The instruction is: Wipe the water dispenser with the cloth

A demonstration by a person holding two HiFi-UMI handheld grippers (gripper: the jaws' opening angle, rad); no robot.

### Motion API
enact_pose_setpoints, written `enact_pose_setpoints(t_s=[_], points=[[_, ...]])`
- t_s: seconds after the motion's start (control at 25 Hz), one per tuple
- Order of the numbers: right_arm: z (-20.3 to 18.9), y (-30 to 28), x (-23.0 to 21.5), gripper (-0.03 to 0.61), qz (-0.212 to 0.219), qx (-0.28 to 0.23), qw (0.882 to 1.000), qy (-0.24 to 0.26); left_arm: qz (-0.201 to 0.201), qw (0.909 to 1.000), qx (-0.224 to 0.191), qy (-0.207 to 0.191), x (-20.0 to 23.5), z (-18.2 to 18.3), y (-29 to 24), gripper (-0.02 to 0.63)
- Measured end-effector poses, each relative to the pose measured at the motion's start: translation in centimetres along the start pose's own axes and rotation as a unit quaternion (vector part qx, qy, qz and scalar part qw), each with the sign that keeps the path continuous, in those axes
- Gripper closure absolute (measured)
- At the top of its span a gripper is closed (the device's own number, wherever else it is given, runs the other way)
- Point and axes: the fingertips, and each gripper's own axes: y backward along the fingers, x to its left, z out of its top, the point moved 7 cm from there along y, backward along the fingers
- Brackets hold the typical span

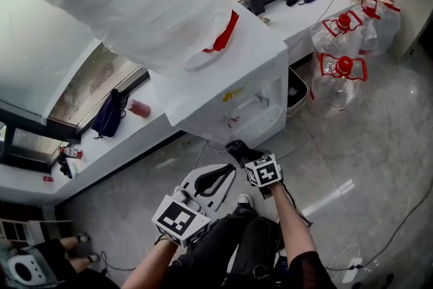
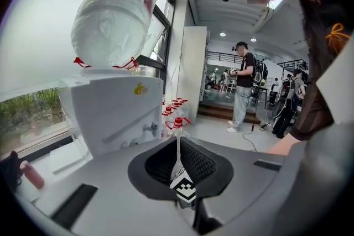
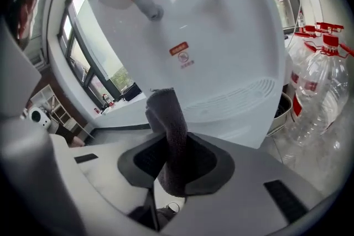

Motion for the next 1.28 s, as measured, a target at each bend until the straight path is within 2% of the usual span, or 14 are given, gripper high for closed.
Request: enact_pose_setpoints(t_s=[0.12, 0.24, 0.44, 0.6, 0.76, 1.28], points=[[-0.5, -1.7, 0.8, 0.474, 0.011, 0.013, 1.0, 0.021, 0.008, 0.9999, 0.005, 0.008, 0.4, -1.3, 0.0, 0.594], [-0.4, -2.7, -0.1, 0.474, 0.002, 0.023, 0.999, 0.04, 0.009, 0.9998, 0.014, 0.009, 0.6, -2.2, 0.0, 0.594], [0.4, -2.0, -3.7, 0.474, -0.026, 0.002, 1.0, 0.005, 0.002, 0.9996, 0.014, 0.023, 0.4, -2.4, -0.6, 0.594], [0.8, -0.4, -6.4, 0.474, -0.046, -0.005, 0.999, 0.009, -0.004, 0.9997, 0.01, 0.023, 0.1, -2.5, -1.4, 0.594], [1.3, 1.2, -9.6, 0.474, -0.077, -0.02, 0.997, -0.015, -0.006, 0.9996, 0.01, 0.027, -0.1, -2.6, -2.0, 0.594], [3.6, 4.7, -18.2, 0.474, -0.168, -0.089, 0.976, -0.106, 0.001, 0.9995, 0.023, 0.02, 0.3, -3.4, -2.3, 0.594]])
